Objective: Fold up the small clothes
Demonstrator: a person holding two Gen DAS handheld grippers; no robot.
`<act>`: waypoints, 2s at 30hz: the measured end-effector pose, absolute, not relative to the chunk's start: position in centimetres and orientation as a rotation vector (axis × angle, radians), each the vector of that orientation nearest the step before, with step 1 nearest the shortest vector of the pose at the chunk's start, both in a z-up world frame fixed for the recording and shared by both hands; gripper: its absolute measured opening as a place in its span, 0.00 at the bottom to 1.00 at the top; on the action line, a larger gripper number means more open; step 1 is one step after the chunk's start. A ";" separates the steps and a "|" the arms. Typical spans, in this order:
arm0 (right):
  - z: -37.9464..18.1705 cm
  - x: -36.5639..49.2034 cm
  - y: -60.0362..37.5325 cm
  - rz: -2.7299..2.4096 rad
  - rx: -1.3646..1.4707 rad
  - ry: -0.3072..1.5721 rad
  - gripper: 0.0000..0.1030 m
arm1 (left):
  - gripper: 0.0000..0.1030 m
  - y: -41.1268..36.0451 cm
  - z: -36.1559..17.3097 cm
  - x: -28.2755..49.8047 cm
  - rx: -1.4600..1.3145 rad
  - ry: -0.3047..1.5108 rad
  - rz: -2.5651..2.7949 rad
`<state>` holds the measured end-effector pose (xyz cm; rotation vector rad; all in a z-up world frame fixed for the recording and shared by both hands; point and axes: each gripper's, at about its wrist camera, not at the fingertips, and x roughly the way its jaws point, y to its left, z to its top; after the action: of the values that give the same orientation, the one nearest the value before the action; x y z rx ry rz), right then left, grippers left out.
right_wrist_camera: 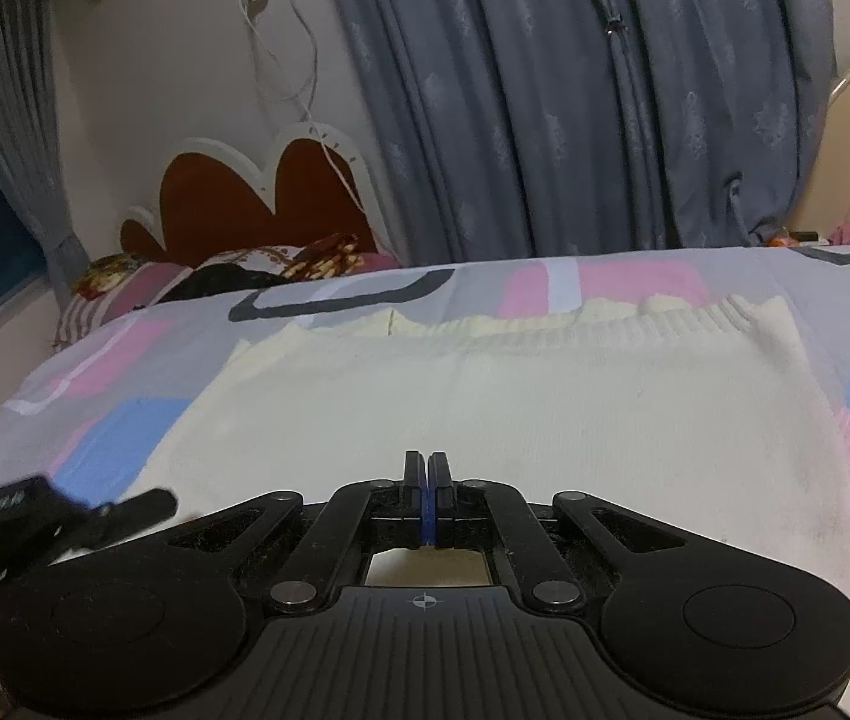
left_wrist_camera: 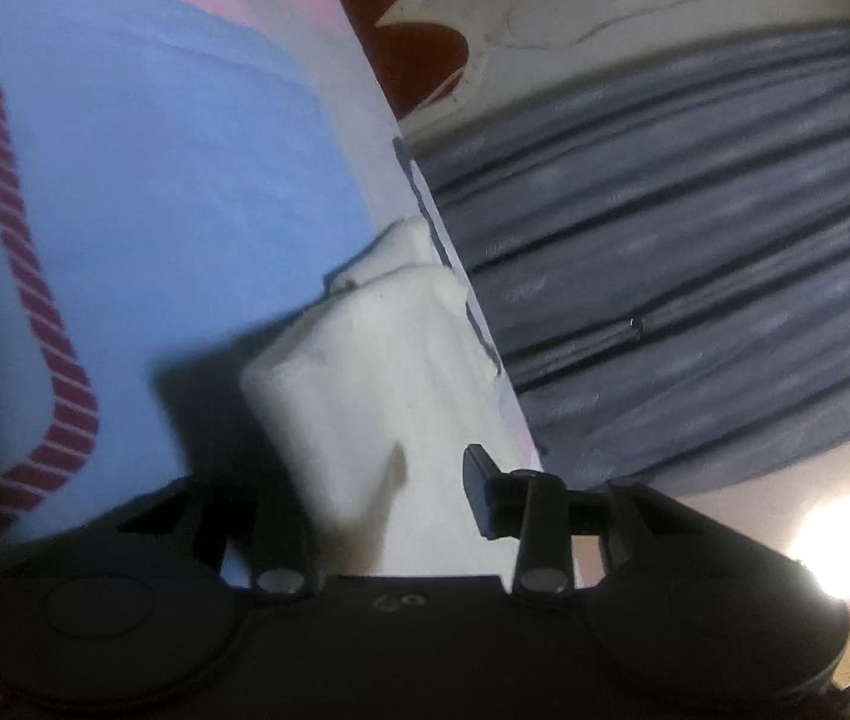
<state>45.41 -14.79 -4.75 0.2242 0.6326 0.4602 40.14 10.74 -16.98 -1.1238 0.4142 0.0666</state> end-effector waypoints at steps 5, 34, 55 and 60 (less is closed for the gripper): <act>-4.9 45.5 -14.7 0.475 0.219 0.632 0.00 | 0.19 11.4 -17.0 41.5 -1.116 0.449 0.101; -6.1 45.8 -20.6 0.393 0.536 0.662 0.00 | 0.06 2.7 -5.6 46.1 -0.554 0.502 -0.276; -4.7 39.9 -37.4 0.276 0.691 0.545 0.36 | 0.68 -5.8 -7.6 47.3 -0.380 0.593 -0.392; -5.5 42.7 -33.6 0.366 0.608 0.598 0.36 | 0.67 -1.5 -9.1 50.8 -0.431 0.629 -0.251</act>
<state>42.66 -33.62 -5.52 0.6075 0.5979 0.3661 50.77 -1.51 -9.05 -0.4311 0.6291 -0.2511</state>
